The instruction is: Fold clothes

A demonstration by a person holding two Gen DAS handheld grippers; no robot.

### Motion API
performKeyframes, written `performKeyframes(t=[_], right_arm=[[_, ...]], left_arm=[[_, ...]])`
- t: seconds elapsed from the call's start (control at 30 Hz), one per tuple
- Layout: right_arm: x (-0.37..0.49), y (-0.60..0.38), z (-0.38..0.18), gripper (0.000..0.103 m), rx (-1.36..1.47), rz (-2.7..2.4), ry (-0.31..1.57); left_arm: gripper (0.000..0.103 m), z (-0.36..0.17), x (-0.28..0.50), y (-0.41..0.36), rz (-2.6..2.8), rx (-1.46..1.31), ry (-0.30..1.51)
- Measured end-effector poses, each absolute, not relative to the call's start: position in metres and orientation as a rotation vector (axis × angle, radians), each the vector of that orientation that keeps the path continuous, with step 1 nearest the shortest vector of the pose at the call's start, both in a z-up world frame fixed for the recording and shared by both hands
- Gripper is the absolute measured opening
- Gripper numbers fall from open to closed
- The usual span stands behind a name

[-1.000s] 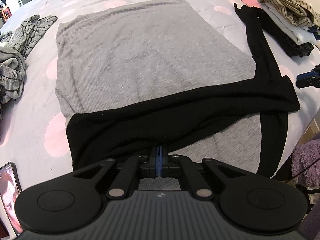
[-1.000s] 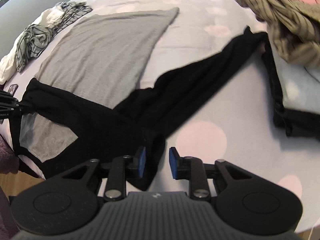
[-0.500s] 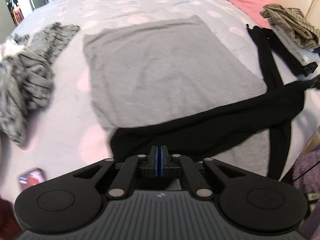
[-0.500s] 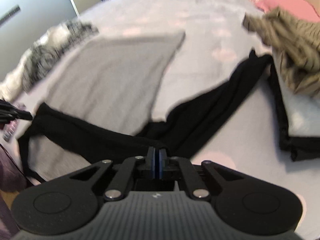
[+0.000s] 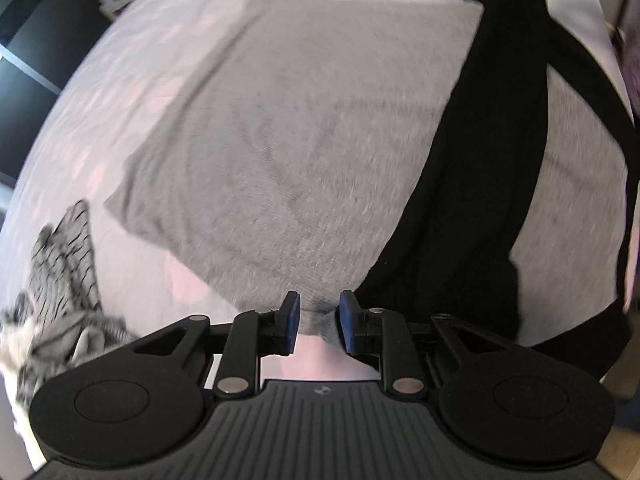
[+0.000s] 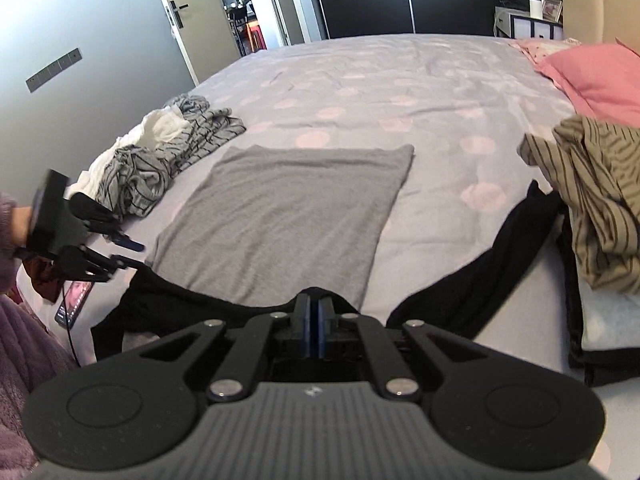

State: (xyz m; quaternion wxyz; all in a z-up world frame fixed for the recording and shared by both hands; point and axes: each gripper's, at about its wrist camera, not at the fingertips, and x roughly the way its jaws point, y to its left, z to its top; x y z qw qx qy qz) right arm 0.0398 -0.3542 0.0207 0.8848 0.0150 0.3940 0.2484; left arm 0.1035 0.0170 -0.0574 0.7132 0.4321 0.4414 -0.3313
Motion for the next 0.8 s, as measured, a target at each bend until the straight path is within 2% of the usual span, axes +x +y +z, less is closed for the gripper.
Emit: performKeyframes(t=[0.4, 0.5, 0.57, 0.8], right_arm=[[0.049, -0.350, 0.016, 0.005, 0.028, 0.509, 0.851], [0.050, -0.349, 0.015, 0.005, 0.026, 0.503, 0.853], [0.052, -0.351, 0.015, 0.005, 0.025, 0.489, 0.857], [0.054, -0.352, 0.028, 0.005, 0.059, 0.457, 0.836]], left_arm=[[0.019, -0.074, 0.120, 0.024, -0.965, 1.066, 1.084], [0.013, -0.080, 0.122, 0.022, -0.988, 1.066, 1.113], [0.005, -0.080, 0.120, 0.022, -0.998, 1.074, 1.116], [0.003, -0.051, 0.120, 0.057, -0.947, 0.907, 1.091]])
